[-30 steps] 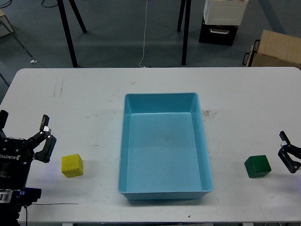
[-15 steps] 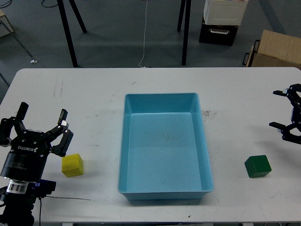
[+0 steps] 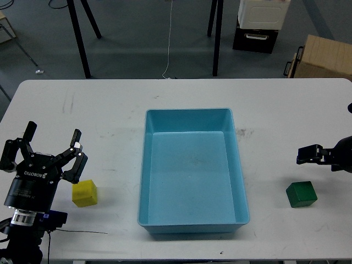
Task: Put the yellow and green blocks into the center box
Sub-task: 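Lower the right gripper and grasp the dark green cube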
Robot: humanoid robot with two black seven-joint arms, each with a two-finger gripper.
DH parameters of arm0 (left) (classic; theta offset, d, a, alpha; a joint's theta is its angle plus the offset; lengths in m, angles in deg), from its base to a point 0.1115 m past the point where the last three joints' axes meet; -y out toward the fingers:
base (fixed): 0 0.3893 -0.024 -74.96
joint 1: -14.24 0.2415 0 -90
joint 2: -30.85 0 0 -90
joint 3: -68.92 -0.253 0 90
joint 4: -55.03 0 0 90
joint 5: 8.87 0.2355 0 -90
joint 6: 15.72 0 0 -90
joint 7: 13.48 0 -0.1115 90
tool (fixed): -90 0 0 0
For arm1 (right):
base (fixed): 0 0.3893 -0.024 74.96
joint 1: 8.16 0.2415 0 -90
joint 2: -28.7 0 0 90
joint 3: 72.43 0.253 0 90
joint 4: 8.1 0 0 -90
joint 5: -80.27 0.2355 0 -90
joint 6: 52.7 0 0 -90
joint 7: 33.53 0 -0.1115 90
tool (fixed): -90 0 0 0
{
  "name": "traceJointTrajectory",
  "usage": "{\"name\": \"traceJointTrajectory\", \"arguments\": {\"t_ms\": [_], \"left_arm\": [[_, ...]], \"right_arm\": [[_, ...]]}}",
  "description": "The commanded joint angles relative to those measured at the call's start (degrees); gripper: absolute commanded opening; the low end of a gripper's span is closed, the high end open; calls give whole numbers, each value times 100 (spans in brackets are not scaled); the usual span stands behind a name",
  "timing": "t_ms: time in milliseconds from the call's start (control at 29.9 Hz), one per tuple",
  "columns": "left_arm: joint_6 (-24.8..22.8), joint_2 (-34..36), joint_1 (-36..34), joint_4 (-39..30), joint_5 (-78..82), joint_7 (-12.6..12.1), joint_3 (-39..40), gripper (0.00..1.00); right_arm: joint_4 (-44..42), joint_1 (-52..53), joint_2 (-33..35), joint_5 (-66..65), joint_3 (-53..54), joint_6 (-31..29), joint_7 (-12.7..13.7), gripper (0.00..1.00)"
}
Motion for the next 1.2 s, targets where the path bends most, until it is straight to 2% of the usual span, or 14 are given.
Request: {"name": "traceJointTrajectory", "arguments": {"t_ms": [0, 501, 602, 635, 735, 769, 903, 1036, 1170], "left_arm": [[-9, 0, 4, 28, 0, 7, 0, 100], [-44, 0, 13, 247, 17, 25, -193, 100], [-53, 0, 4, 309, 17, 25, -193, 100], [-61, 0, 4, 326, 17, 25, -193, 100], [-53, 0, -5, 335, 17, 25, -202, 100], [-53, 0, 4, 335, 17, 25, -202, 100], [-61, 0, 4, 335, 17, 25, -202, 100], [-61, 0, 13, 335, 17, 34, -202, 100], [-61, 0, 21, 344, 17, 34, -202, 100]], "right_arm": [[316, -20, -45, -260, -216, 0, 0, 100], [247, -476, -484, -542, -340, 0, 0, 100], [229, -556, -528, -542, -331, 0, 0, 97], [229, -556, -528, -542, -331, 0, 0, 92], [229, -556, -589, -620, -340, 0, 0, 64], [229, -556, -590, -673, -340, 0, 0, 58], [229, -547, -563, -814, -331, 0, 0, 23], [255, -538, -546, -814, -279, 0, 0, 2], [308, -398, -502, -761, -191, 0, 0, 0]]}}
